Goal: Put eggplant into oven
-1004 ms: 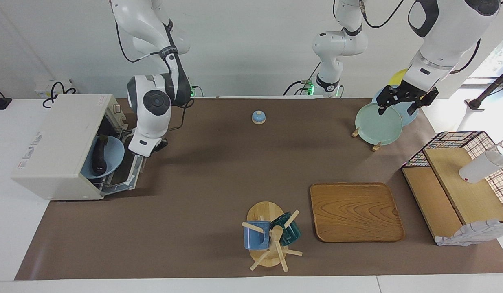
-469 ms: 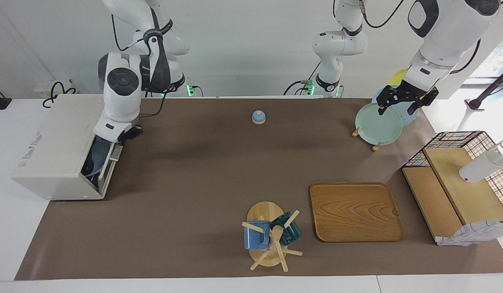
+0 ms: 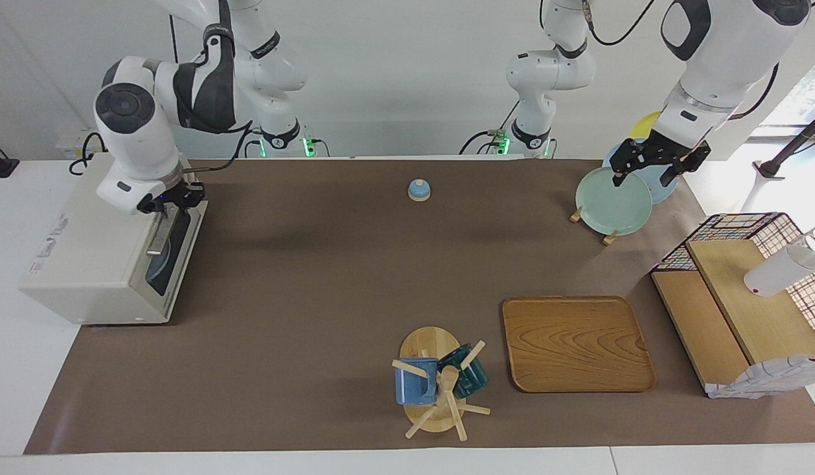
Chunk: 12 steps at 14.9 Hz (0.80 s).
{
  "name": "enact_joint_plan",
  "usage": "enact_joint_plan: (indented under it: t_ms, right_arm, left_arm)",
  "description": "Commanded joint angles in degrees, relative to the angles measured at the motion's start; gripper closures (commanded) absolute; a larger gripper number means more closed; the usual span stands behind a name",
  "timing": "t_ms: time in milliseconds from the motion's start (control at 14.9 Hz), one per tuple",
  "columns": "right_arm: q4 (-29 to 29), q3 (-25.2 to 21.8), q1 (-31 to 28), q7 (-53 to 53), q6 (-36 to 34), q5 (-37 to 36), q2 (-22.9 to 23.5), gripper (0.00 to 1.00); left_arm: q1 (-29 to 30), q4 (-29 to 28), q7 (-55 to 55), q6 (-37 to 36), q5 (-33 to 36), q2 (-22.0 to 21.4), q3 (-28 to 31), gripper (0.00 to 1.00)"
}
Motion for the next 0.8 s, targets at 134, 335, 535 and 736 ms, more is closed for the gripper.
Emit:
enact_joint_plan:
  t_ms: [134, 335, 535, 736]
  right_arm:
    - [2.2, 0.6, -1.1, 0.1, -2.5, 9.0, -1.9, 0.00]
    - [4.2, 1.0, -0.3, 7.9, -4.4, 9.6, -1.4, 0.00]
    - [4.4, 1.8, 0.6, 10.0, -5.3, 9.8, -1.7, 0.00]
    - [4.5, -2.8, 5.9, 10.2, -5.3, 9.8, -2.1, 0.00]
  left_arm:
    - [0.5, -0.5, 0.4, -0.1, 0.7, -0.5, -0.6, 0.00]
    - [0.6, -0.5, 0.6, 0.0, 0.7, -0.5, -0.4, 0.00]
    - [0.6, -0.5, 0.6, 0.1, 0.1, -0.5, -0.5, 0.00]
    - [0.6, -0.5, 0.7, 0.1, -0.6, -0.5, -0.4, 0.00]
